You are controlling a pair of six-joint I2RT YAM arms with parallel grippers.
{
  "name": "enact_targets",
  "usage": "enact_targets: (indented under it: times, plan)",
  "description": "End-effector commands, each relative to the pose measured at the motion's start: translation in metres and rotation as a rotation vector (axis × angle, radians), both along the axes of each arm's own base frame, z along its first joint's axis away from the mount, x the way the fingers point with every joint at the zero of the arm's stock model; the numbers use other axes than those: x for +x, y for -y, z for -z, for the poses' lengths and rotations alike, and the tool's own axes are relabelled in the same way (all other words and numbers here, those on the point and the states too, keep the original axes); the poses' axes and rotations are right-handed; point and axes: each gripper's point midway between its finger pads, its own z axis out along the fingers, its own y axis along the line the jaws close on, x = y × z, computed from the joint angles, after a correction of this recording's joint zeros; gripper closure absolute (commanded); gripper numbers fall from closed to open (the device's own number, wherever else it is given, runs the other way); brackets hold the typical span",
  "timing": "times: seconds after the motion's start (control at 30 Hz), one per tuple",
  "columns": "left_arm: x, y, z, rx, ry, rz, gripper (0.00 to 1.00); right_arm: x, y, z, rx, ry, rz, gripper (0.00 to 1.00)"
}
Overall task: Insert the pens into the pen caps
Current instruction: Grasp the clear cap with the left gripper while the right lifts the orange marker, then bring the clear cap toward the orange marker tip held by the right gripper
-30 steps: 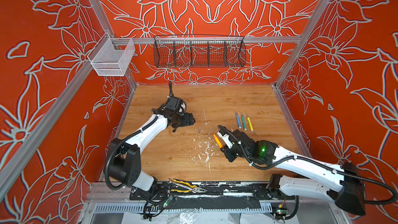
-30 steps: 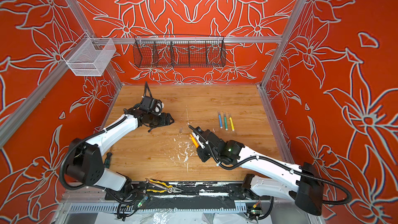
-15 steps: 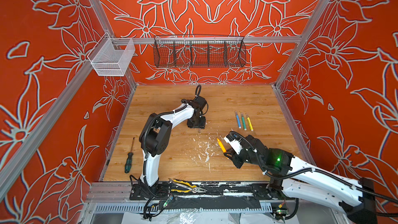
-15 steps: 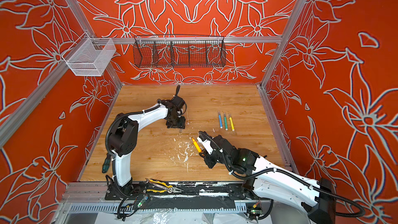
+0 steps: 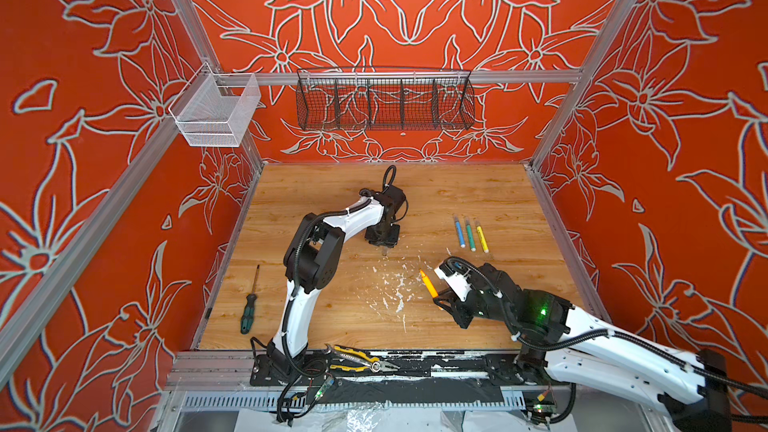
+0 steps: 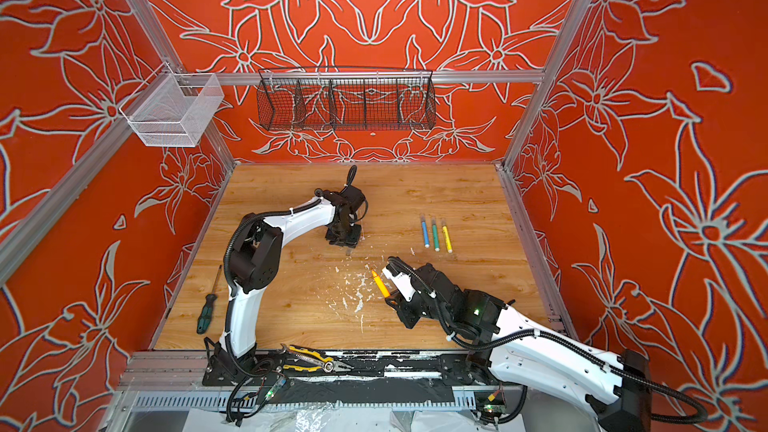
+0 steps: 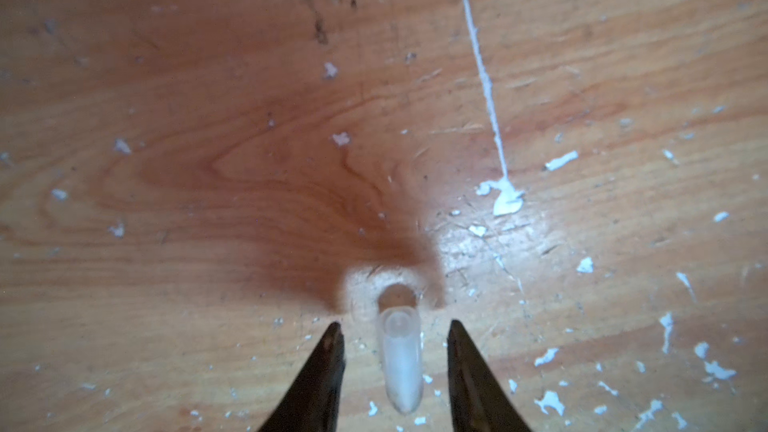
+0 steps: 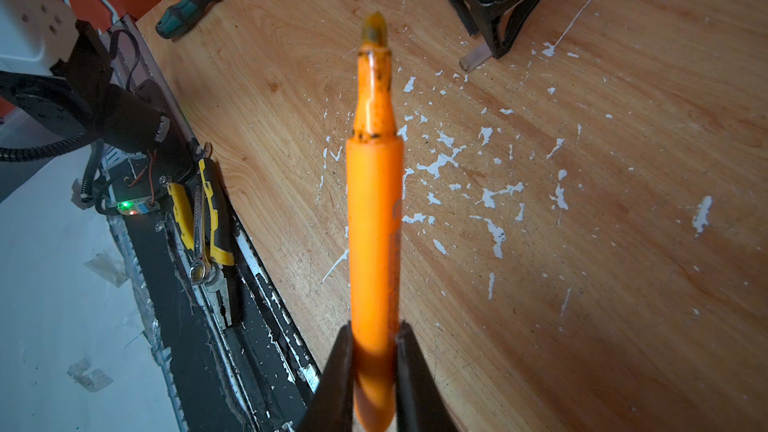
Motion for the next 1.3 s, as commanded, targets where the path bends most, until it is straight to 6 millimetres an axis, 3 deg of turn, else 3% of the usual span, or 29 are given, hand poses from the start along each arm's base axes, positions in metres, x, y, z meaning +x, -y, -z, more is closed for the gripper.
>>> enact_targets:
  times: [0.0,0.43,0.63,0.8,0.9,1.03,1.13,1.27]
  plan:
    - [-0.009,-0.004,0.008,0.058,-0.041,0.018,0.64,-0.001,-0.003,-0.005,0.015,0.013,-0.021,1.00]
    - [-0.015,-0.005,0.024,0.137,-0.072,0.047,0.82,-0.005,-0.004,-0.004,0.010,-0.002,-0.036,1.00]
    - [-0.015,0.000,0.010,0.087,-0.040,0.048,0.97,-0.003,-0.006,-0.007,0.022,0.012,-0.039,1.00]
    - [-0.003,0.009,-0.034,-0.083,0.068,0.032,1.00,0.003,-0.007,-0.002,0.004,0.010,-0.011,1.00]
    - [-0.001,0.018,-0.074,-0.263,0.158,0.049,1.00,0.011,-0.006,-0.003,0.011,0.009,0.046,1.00]
    - [-0.002,0.007,-0.129,-0.478,0.299,0.024,1.00,0.009,-0.021,-0.013,0.110,-0.005,0.026,1.00]
    - [-0.013,0.002,-0.171,-0.681,0.409,0.051,1.00,0.006,-0.037,-0.025,0.202,-0.005,-0.026,1.00]
    - [-0.043,0.002,-0.218,-0.914,0.523,0.139,1.00,0.008,-0.055,-0.036,0.260,-0.004,-0.065,1.00]
